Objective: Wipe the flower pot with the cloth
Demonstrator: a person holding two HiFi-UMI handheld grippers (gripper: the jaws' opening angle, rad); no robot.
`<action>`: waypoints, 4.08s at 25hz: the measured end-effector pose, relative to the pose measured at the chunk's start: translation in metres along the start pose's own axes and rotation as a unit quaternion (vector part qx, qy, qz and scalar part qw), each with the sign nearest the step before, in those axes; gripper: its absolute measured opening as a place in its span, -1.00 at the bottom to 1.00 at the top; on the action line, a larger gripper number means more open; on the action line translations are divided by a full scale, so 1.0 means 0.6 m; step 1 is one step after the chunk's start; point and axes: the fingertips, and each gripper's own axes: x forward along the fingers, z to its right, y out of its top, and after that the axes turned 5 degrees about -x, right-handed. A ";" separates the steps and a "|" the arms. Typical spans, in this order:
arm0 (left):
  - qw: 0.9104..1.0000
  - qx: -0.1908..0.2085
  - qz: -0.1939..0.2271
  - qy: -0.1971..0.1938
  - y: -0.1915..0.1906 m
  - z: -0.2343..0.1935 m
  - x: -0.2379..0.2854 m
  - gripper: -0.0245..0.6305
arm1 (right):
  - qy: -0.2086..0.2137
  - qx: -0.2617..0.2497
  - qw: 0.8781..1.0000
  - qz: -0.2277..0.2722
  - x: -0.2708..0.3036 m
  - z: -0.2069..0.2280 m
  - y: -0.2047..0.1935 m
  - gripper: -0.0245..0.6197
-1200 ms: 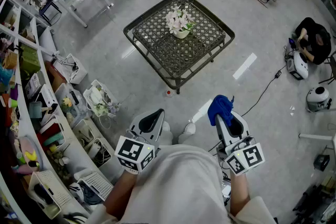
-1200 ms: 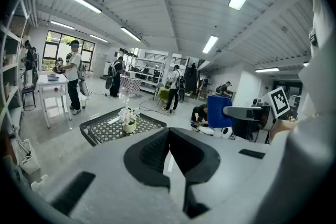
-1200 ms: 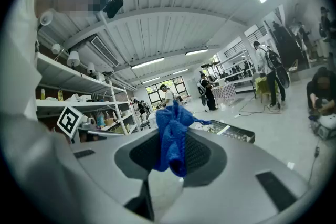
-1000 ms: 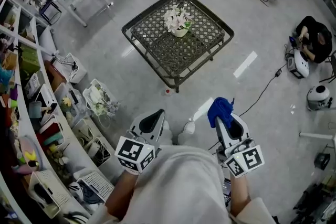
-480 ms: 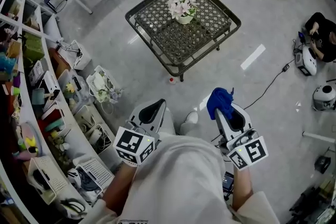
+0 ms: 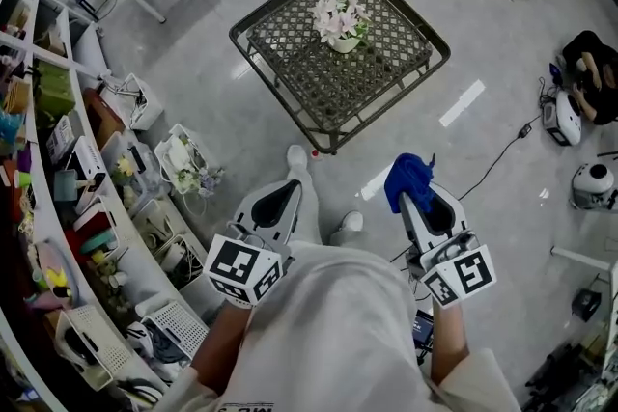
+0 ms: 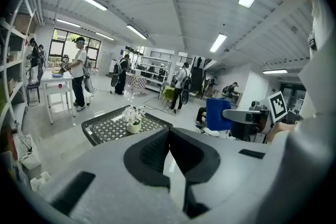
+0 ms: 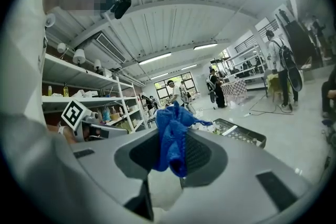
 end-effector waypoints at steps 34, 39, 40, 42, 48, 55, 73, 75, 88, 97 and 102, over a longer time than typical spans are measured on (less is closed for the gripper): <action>0.991 0.040 -0.068 -0.110 0.209 -0.265 0.438 -0.85 | -0.174 0.026 0.984 0.028 0.407 0.294 0.070 -0.57; 0.986 0.018 -0.071 -0.149 0.162 -0.224 0.499 -0.85 | -0.161 0.037 0.986 0.004 0.425 0.357 0.005 -0.57; 0.986 0.019 -0.075 -0.145 0.149 -0.226 0.508 -0.85 | -0.154 0.036 0.987 -0.002 0.434 0.365 -0.008 -0.57; 0.988 0.016 -0.083 -0.131 0.123 -0.239 0.524 -0.85 | -0.138 0.033 0.990 -0.012 0.453 0.379 -0.035 -0.57; 0.991 0.022 -0.099 -0.090 0.039 -0.284 0.585 -0.85 | -0.113 0.017 0.993 -0.025 0.503 0.436 -0.112 -0.57; 0.994 0.007 -0.107 -0.037 -0.048 -0.324 0.648 -0.85 | -0.077 0.020 0.996 -0.035 0.545 0.477 -0.179 -0.57; 0.996 -0.021 -0.058 0.061 -0.094 -0.420 0.768 -0.53 | 0.017 0.001 0.997 -0.070 0.623 0.519 -0.266 -0.57; 0.997 -0.025 -0.044 0.054 -0.087 -0.426 0.773 -0.50 | 0.021 0.002 0.997 -0.071 0.629 0.522 -0.268 -0.57; 0.994 0.040 -0.042 0.090 -0.083 -0.455 0.795 -0.66 | 0.032 0.005 0.996 -0.078 0.649 0.536 -0.277 -0.57; 0.993 0.038 -0.050 0.104 -0.084 -0.464 0.794 -0.78 | 0.038 0.005 0.996 -0.075 0.653 0.545 -0.277 -0.57; 0.991 0.026 -0.056 0.116 -0.085 -0.467 0.794 -0.80 | 0.049 0.003 0.996 -0.070 0.667 0.567 -0.256 -0.57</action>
